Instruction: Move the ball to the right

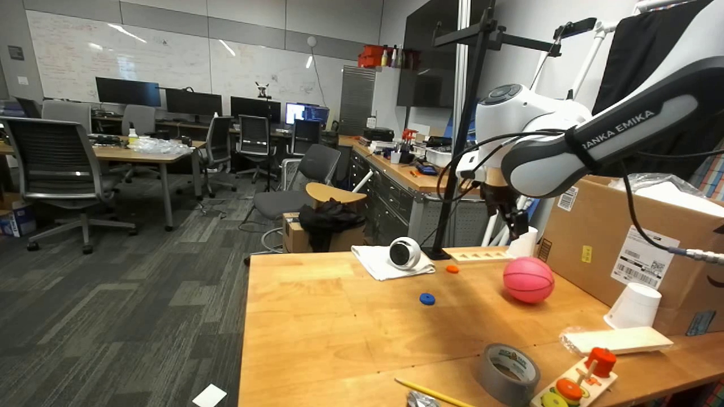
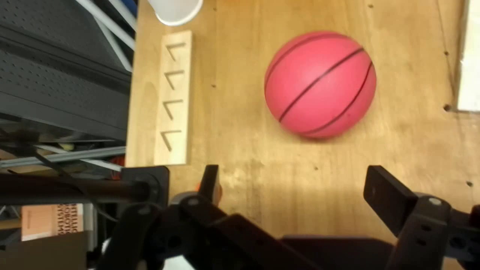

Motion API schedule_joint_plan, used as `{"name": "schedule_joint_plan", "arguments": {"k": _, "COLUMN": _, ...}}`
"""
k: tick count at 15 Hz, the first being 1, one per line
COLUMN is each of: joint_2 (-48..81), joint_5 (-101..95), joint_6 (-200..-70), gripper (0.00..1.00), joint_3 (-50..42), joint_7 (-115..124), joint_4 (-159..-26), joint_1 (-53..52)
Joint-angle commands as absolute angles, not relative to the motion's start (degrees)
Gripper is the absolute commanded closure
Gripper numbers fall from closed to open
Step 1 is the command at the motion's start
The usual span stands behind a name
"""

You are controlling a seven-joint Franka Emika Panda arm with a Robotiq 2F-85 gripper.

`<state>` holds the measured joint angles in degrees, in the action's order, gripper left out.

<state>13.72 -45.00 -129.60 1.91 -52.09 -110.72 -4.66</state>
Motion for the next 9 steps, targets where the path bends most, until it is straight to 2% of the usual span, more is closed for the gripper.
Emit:
{"name": "schedule_joint_plan", "arguments": {"k": 1, "joint_2": 13.38, "joint_5": -38.72, "joint_6": -123.89, "gripper": 0.00, "joint_3": 4.82, "joint_7": -50.64, "joint_4": -113.33, "joint_1": -5.26}}
{"name": "schedule_joint_plan", "arguments": {"k": 9, "joint_2": 16.42, "joint_5": -37.66, "joint_6": -108.29, "gripper": 0.00, "joint_3": 3.99, "joint_7": -50.67, "joint_4": -112.86, "joint_1": -4.15}}
